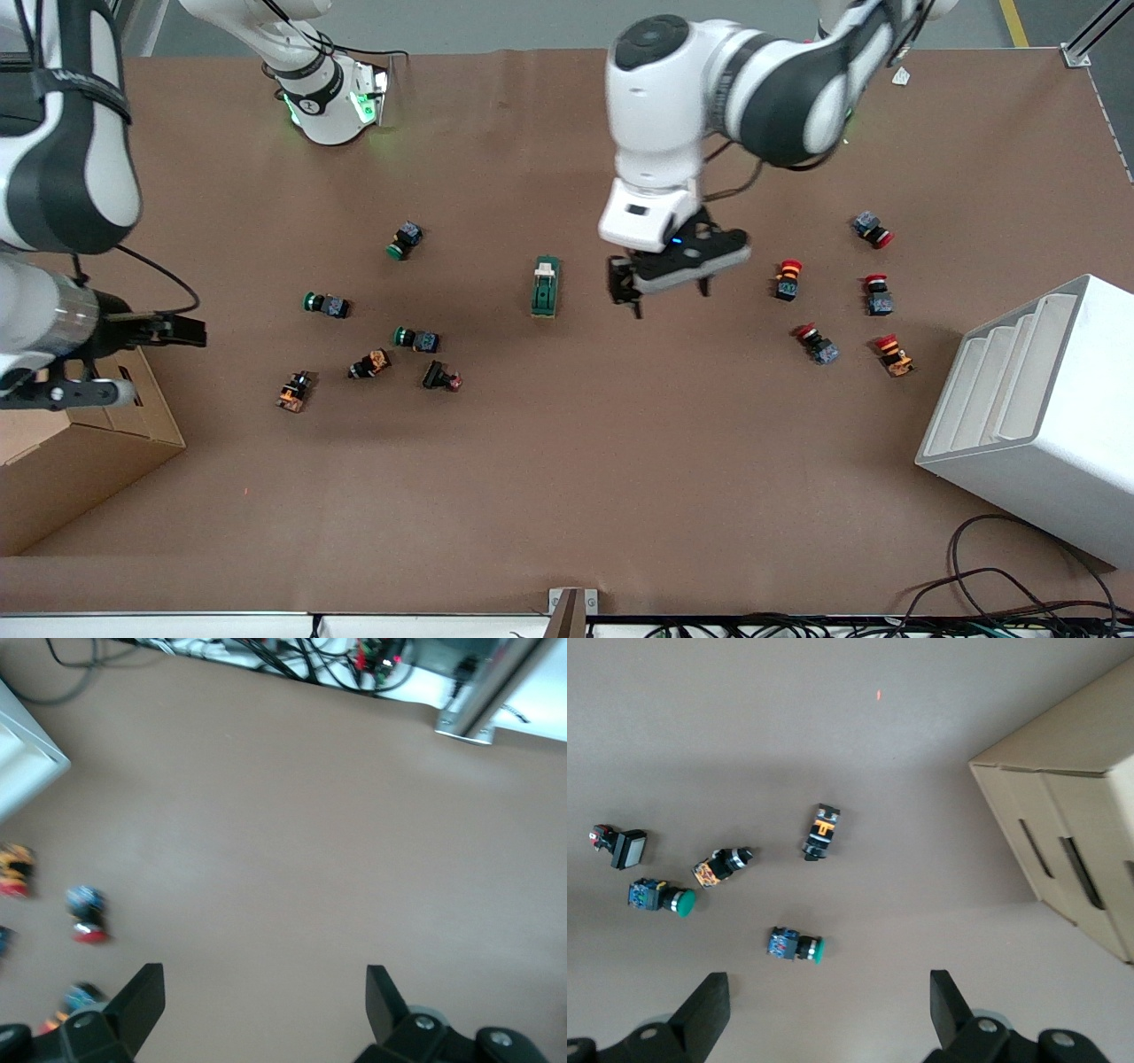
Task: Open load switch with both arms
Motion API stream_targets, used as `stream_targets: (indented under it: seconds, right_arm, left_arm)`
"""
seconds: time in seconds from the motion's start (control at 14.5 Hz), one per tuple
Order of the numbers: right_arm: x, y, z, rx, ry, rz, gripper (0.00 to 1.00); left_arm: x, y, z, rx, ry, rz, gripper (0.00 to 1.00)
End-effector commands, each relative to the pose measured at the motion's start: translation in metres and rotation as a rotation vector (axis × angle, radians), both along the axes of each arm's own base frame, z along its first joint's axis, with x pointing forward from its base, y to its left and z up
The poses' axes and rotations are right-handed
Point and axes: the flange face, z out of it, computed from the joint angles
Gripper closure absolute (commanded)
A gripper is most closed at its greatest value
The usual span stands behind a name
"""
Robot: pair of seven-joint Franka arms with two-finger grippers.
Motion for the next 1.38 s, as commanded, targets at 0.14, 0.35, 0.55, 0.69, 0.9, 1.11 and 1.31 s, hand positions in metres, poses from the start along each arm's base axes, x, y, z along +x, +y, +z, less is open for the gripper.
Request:
stream_targets:
  seconds: [0.14,0.35,0.55,0.69,0.9,1.11,1.31]
  right_arm:
    - [-0.033,-0.013,0.048,-0.010,-0.009,0.015,0.00]
    - [-0.040,-0.024,0.062,0.000,0.002,-0.014,0.00]
    - [-0.037,-0.019,0.063,-0.011,0.001,-0.007,0.00]
    - [-0.036,-0.017,0.067,-0.005,-0.009,-0.005,0.00]
    - [-0.036,-0.013,0.069,0.005,-0.012,-0.001,0.00]
    - [-0.040,-0.006,0.066,0.013,0.020,0.010,0.00]
    - [-0.046,-0.011,0.064,0.038,0.053,0.003,0.00]
  left_arm:
    - [0.032,0.123,0.066,0.000,0.128,-0.174,0.00]
    - [0.039,0.211,0.093,-0.053,0.197,-0.224,0.00]
    - [0.030,0.282,0.115,-0.021,0.265,-0.361,0.00]
    - [0.018,0.311,0.117,-0.073,0.320,-0.376,0.00]
    - [-0.008,0.327,0.115,-0.120,0.331,-0.364,0.00]
    - [-0.024,0.322,0.119,-0.103,0.331,-0.372,0.00]
    - [-0.028,0.319,0.123,-0.103,0.327,-0.367,0.00]
